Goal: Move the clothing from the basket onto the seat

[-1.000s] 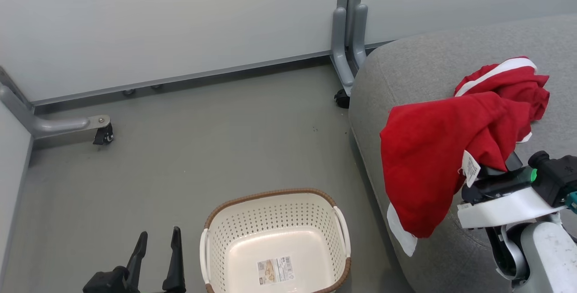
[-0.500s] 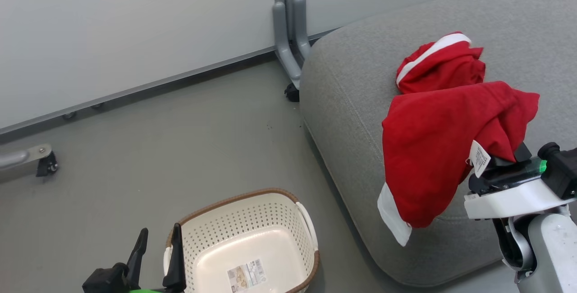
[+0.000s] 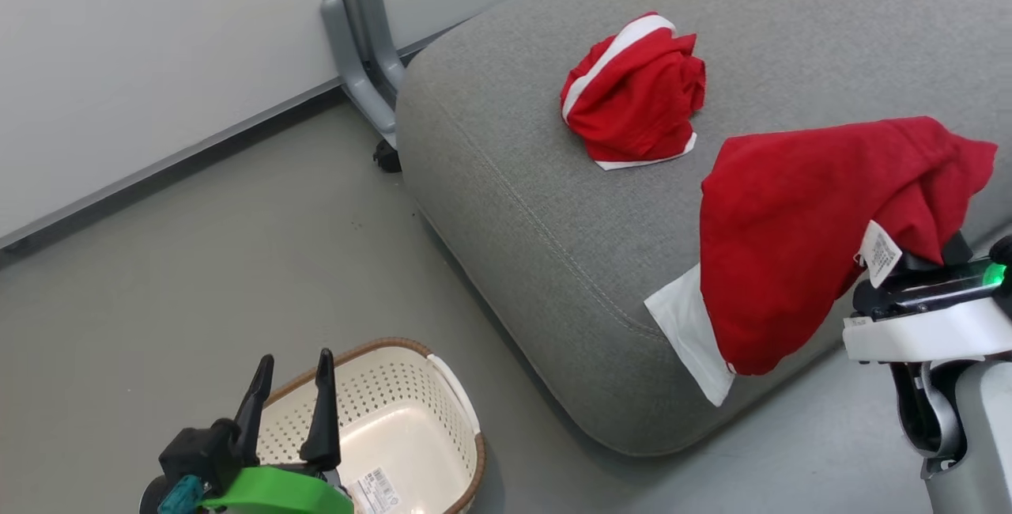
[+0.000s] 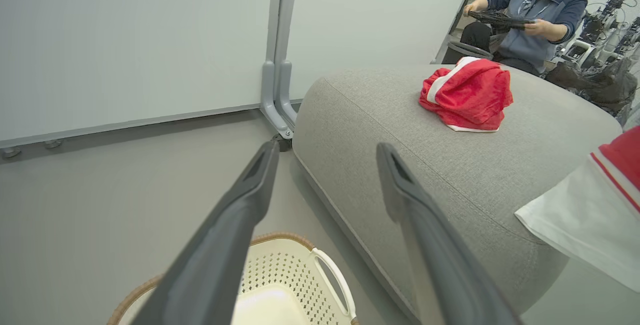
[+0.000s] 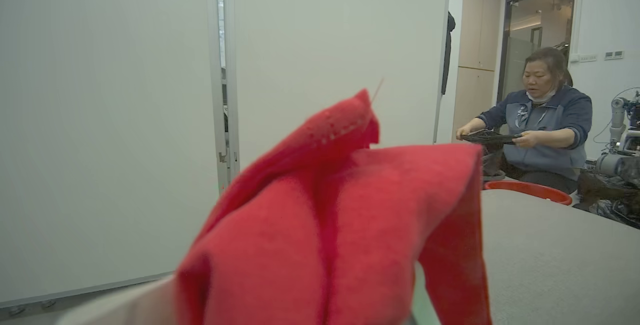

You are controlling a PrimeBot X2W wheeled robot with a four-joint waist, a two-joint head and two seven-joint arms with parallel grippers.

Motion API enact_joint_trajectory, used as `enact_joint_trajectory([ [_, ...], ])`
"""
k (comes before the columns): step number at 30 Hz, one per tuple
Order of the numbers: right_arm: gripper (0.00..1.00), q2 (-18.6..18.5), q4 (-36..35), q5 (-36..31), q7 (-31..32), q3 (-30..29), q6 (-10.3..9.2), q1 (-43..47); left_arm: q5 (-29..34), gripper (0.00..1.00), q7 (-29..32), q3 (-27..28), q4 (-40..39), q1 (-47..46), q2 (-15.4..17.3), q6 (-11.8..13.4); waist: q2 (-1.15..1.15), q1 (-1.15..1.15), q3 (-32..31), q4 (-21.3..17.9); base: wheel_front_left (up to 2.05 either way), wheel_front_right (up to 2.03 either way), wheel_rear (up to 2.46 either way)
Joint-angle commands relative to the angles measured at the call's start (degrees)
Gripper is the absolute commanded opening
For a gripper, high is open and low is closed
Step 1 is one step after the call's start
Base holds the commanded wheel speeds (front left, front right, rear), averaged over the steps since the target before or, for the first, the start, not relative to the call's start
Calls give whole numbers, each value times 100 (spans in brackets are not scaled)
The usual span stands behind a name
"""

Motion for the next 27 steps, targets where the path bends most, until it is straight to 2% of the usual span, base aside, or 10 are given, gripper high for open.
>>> enact_joint_trajectory([
  [1,0,55,-51,1,-18,-59,-4,-5,55,100,-17,-35,33,-160,20,-10,0,0,289,-308,0,0,0],
  [11,0,235,-200,-68,-17,-418,-4,106,142,100,-18,-319,210,-563,25,-10,0,0,466,-434,0,0,0],
  [18,0,282,-207,-90,-18,-462,-4,122,92,100,-17,-478,218,-584,26,-10,0,0,468,-446,0,0,0],
  [27,0,211,-164,-113,-18,-372,-4,-10,100,100,-17,-424,48,-375,25,-10,0,0,445,-429,0,0,0],
])
